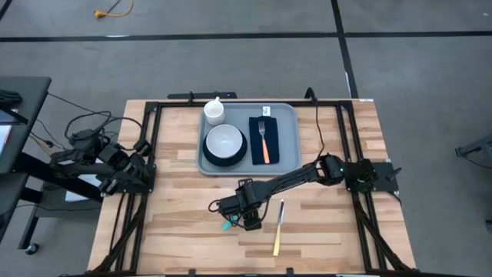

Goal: Set up tray
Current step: Put the blue spoon on the dark blue napkin to the left of the orange fork

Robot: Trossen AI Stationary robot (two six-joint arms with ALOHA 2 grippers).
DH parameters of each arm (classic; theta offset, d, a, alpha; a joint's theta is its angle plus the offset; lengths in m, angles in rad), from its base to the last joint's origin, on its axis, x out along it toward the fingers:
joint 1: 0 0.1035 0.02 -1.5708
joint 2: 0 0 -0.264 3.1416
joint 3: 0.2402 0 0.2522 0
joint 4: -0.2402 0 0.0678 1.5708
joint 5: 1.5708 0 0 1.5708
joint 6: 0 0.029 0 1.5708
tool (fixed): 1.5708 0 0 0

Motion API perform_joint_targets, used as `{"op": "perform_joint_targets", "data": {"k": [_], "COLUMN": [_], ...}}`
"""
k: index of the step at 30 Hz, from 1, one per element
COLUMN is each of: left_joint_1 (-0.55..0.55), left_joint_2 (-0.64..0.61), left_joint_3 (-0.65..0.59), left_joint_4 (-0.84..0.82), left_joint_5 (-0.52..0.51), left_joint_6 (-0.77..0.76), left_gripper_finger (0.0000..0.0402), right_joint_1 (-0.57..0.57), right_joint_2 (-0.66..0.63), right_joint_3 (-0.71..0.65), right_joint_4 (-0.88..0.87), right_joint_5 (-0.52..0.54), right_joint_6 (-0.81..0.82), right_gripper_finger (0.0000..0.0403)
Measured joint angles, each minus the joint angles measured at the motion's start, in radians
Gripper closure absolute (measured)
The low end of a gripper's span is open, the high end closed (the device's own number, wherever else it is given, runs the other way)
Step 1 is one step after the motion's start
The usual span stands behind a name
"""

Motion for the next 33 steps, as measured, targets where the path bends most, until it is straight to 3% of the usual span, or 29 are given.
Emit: {"op": "perform_joint_targets", "data": {"k": [8,17,21,27,33], "left_joint_1": [0.0,0.0,0.0,0.0,0.0], "left_joint_2": [0.0,0.0,0.0,0.0,0.0], "left_joint_3": [0.0,0.0,0.0,0.0,0.0], "left_joint_4": [0.0,0.0,0.0,-0.001,-0.056], "left_joint_5": [0.0,0.0,0.0,0.0,-0.002], "left_joint_6": [0.0,0.001,0.002,0.037,0.093], "left_gripper_finger": [0.0303,0.0303,0.0303,0.0303,0.0303], "right_joint_1": [-0.002,-0.002,0.001,-0.002,-0.003], "right_joint_2": [-0.008,-0.008,-0.007,-0.001,0.006], "right_joint_3": [-0.107,-0.119,-0.119,-0.085,-0.005], "right_joint_4": [0.07,0.086,0.083,0.052,0.023], "right_joint_5": [-0.006,-0.007,-0.008,-0.058,-0.066], "right_joint_6": [0.009,0.015,0.046,0.137,0.157], "right_gripper_finger": [0.0238,0.0258,0.029,0.0387,0.0398]}}
